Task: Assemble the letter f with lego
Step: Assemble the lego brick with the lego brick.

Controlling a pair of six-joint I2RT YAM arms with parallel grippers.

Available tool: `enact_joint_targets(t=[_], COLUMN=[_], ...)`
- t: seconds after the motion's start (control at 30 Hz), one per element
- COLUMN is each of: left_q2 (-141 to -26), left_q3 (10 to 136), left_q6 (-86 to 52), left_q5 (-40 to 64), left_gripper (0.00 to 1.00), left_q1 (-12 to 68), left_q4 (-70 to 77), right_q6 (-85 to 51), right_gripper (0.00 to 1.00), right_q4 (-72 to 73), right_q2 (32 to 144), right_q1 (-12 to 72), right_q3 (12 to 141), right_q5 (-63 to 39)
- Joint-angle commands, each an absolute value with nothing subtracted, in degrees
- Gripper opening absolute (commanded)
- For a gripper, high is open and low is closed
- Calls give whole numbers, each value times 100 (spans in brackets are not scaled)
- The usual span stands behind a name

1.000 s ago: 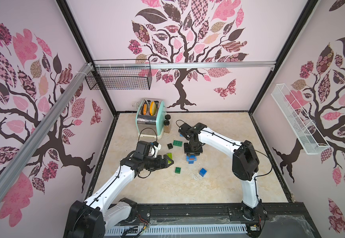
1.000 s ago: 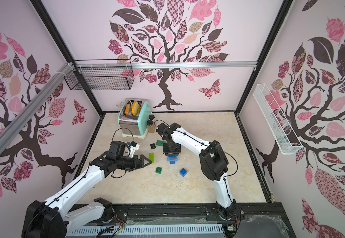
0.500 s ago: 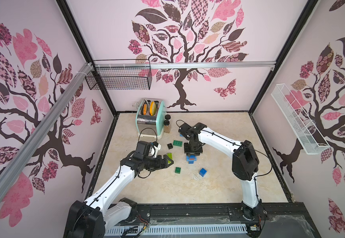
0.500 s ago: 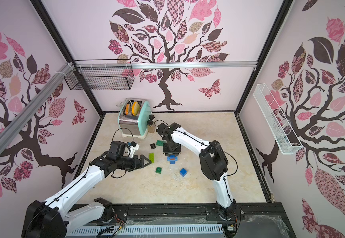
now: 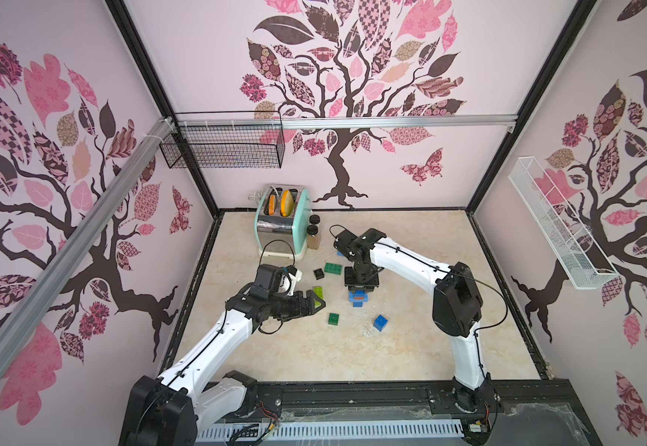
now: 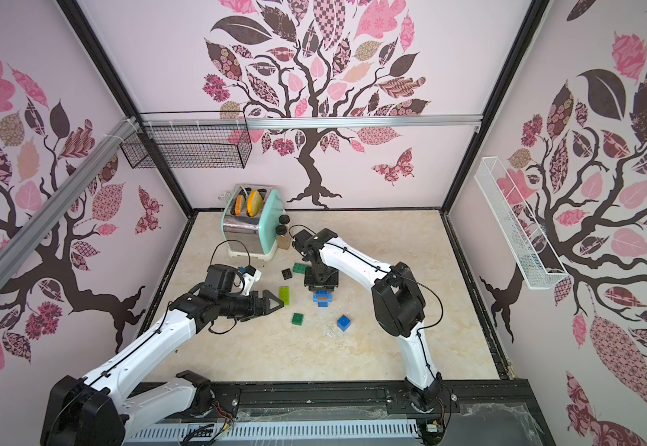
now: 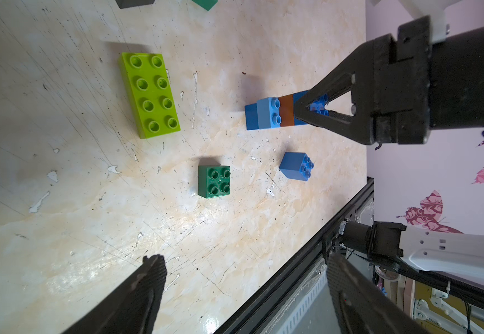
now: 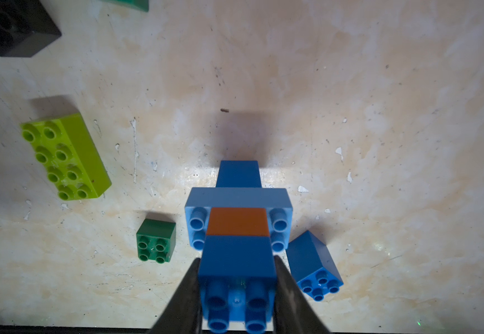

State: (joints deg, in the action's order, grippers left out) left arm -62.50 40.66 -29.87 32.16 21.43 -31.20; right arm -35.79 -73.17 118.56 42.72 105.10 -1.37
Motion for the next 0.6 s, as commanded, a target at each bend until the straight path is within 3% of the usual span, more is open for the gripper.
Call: enact_joint_targets(t=[0.0,0.57], left_q2=[-6168,-6179], left_q3=[4155,4144], left_q6=[-2873,-2858], left_q5=[3187,3162], left_gripper=[91,91], left_q1=[2171,2170], left_q4=[-3125,-3121], right_q6=[-3665,-3639], right_gripper=[37,42], right_q4=[-7382,-7373], right_q2=[11948,11869], right_q1=[4255,4203], right_q3=[10669,10714], right_q5=[-176,-167])
